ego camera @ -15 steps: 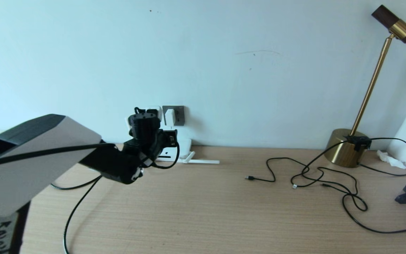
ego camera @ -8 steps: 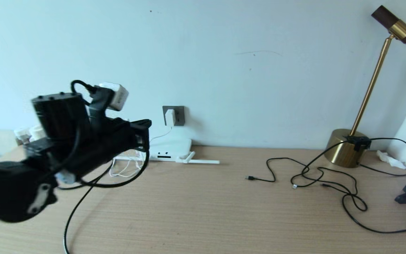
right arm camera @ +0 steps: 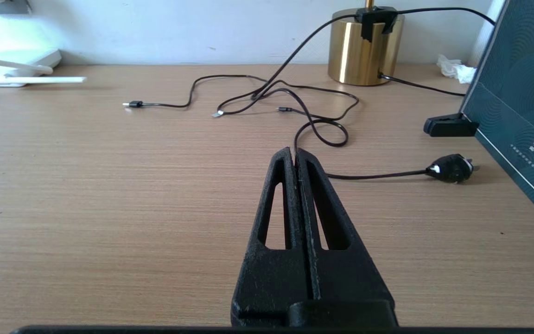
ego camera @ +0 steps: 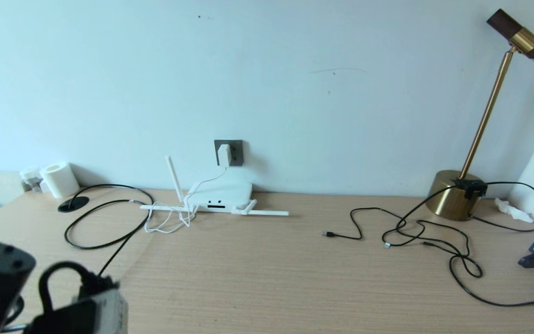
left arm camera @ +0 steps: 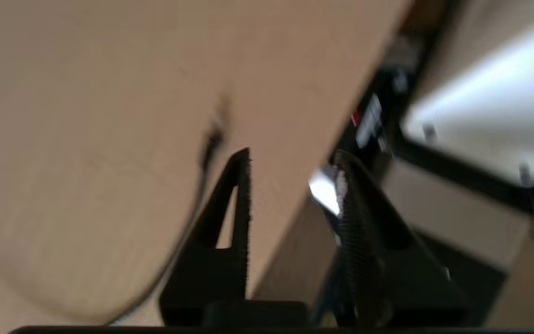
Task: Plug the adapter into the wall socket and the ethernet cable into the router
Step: Pick up cable
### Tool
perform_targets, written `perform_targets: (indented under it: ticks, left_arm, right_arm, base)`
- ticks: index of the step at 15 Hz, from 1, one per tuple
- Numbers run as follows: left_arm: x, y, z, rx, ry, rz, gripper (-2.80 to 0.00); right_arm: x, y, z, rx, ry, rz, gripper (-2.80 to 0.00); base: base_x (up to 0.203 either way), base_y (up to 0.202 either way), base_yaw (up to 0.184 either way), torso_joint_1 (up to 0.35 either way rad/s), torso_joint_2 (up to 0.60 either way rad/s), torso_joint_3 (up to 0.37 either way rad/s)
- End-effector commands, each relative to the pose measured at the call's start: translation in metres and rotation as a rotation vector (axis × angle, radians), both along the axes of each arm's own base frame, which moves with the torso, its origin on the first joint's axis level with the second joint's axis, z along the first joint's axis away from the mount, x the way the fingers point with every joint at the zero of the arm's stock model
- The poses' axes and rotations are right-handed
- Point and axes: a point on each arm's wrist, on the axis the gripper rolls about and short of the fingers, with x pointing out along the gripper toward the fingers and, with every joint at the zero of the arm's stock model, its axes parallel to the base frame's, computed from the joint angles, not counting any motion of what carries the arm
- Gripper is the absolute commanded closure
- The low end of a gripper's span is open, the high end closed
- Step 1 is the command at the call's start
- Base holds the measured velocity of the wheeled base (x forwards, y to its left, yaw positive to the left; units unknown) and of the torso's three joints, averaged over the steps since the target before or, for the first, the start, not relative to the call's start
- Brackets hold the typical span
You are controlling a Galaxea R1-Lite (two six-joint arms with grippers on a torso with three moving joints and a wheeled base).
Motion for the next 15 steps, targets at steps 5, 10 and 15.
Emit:
perform_targets:
  ticks: [5, 10, 15]
  left_arm:
    - [0.027, -0.020, -0.041, 0.246, 0.163, -0.281, -2.80]
    - [0.080, -0.032, -0.054, 0.347, 0.157, -0.458, -2.80]
    - [0.103, -0.025, -0.043, 0.412, 0.221, -0.489, -2.80]
  right_arm:
    - [0.001, 0.000, -0.003, 0.000, 0.010, 0.000, 0.00]
    - [0.001, 0.000, -0.003, 0.000, 0.010, 0.000, 0.00]
    - [0.001, 0.000, -0.003, 0.000, 0.010, 0.000, 0.00]
  base:
    - [0.000, 0.000, 0.000, 0.000, 0.00, 0.000]
    - [0.000, 0.000, 0.000, 0.000, 0.00, 0.000]
    - [0.000, 0.000, 0.000, 0.000, 0.00, 0.000]
